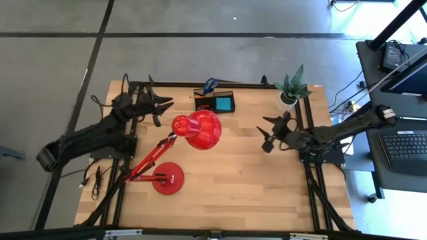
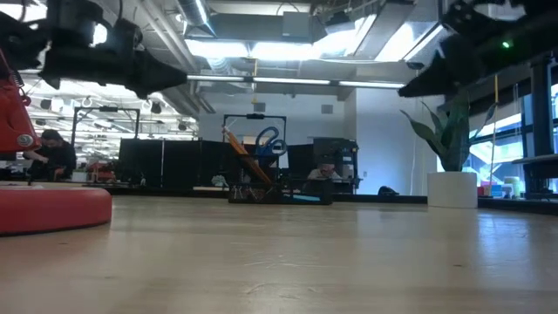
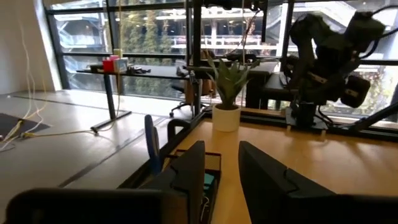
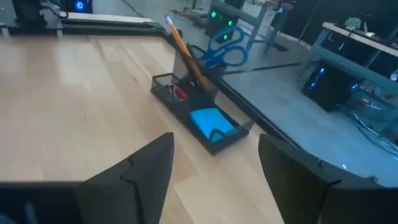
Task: Pick and place office supplies into organizer
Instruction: Return to Home Position
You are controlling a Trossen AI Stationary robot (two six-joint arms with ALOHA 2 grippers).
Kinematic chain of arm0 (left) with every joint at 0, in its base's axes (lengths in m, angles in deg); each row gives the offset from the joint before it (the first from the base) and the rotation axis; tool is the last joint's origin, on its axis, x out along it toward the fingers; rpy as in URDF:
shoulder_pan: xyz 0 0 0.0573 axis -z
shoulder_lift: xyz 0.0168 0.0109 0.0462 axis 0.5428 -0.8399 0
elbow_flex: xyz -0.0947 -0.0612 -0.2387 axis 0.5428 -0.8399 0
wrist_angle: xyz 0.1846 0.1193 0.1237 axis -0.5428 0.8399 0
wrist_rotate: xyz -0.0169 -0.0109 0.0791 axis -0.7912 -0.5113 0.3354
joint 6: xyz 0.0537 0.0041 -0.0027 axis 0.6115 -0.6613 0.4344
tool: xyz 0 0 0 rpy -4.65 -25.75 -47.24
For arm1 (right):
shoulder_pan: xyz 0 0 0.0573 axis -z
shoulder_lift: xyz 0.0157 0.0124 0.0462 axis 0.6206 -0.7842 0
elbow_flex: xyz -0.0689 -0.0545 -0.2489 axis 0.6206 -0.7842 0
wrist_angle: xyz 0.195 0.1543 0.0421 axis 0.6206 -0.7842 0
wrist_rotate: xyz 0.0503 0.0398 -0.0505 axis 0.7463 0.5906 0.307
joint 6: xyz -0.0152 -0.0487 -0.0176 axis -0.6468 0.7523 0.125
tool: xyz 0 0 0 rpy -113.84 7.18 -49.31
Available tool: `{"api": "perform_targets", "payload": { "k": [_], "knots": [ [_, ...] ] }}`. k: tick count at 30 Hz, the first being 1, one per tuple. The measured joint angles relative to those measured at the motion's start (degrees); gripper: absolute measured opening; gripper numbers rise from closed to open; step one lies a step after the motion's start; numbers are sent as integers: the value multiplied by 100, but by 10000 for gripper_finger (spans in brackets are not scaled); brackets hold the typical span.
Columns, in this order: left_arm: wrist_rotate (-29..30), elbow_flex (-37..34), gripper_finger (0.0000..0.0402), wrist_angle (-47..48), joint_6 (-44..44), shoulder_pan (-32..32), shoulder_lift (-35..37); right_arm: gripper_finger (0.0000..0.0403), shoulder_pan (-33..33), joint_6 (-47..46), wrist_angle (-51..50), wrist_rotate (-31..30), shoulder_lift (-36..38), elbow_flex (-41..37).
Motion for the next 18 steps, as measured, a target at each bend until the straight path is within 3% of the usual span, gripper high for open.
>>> {"api": "perform_targets", "payload": {
  "k": [9, 18],
  "knots": [
    [1123, 2, 90, 1441, -103, -9, 1391, 237, 0, -319, 348, -3, 1387, -1049],
    [1820, 2, 83, 2475, -216, 290, 2668, 237, 0, -175, 356, -4, 2201, -1374]
  ]
}}
